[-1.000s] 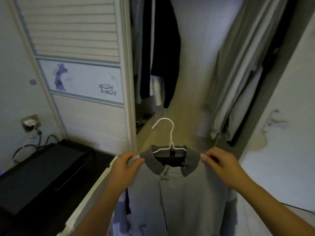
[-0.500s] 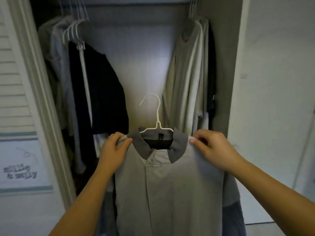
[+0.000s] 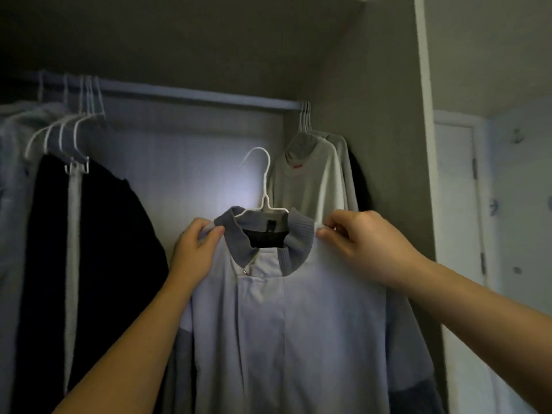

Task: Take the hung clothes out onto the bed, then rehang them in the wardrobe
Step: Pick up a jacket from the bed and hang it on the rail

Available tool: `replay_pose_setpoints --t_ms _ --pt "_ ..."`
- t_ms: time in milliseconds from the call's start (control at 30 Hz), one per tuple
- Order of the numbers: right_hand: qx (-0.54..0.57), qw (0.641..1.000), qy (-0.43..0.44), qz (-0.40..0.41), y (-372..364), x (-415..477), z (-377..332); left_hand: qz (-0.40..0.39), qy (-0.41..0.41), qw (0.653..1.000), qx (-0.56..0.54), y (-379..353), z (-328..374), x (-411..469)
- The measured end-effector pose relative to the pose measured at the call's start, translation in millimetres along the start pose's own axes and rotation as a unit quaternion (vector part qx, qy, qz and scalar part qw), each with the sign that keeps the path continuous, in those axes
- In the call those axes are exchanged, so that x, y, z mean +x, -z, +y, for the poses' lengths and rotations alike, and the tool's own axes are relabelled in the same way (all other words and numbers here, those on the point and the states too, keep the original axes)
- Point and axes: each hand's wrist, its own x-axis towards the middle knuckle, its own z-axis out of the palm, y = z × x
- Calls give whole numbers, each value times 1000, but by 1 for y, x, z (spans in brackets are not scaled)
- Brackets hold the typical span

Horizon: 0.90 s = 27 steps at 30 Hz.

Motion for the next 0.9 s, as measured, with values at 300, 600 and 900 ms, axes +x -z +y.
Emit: replay_pose_setpoints --t_ms 300,600,900 --pt "-88 994 -17 65 5 118 -48 6 -39 997 -66 -7 -22 157" --pt "-87 989 -63 106 5 232 -96 47 -21 998 42 9 -33 297" --pt "-92 983 -70 146 -26 308 -142 39 41 996 -76 31 -34 331"
